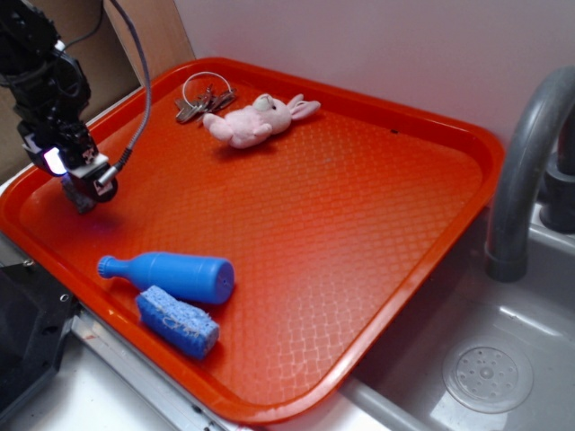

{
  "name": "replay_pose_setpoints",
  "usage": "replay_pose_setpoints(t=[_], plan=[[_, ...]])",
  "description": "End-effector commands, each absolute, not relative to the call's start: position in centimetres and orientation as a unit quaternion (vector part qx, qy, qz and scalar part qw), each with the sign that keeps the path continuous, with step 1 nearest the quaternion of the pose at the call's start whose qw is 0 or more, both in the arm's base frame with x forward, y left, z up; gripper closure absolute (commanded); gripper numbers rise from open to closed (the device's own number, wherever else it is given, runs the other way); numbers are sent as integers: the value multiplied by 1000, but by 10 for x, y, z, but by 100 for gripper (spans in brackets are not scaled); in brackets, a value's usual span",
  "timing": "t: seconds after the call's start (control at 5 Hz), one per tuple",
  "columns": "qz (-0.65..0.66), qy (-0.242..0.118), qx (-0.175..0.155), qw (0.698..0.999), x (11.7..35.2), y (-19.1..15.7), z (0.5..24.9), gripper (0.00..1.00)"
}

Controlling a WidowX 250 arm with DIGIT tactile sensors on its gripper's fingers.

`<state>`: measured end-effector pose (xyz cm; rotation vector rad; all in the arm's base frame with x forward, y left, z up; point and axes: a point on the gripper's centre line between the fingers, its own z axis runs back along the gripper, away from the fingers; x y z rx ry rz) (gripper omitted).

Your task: Grab the rock.

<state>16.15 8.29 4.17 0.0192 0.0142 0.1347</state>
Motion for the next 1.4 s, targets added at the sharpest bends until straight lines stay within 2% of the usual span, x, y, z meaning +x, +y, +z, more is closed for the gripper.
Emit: replay_pose_setpoints(t=[0.0,0.2,0.4,0.8,1.0,1.2], plan=[[62,24,33,997,162,90,29,0],[64,26,33,997,162,92,25,0],[61,18,32,998,163,91,27,100],[59,8,25,998,163,94,33,100],[66,-14,20,998,174,92,66,100],[85,-54,42,994,193,77,117,100]])
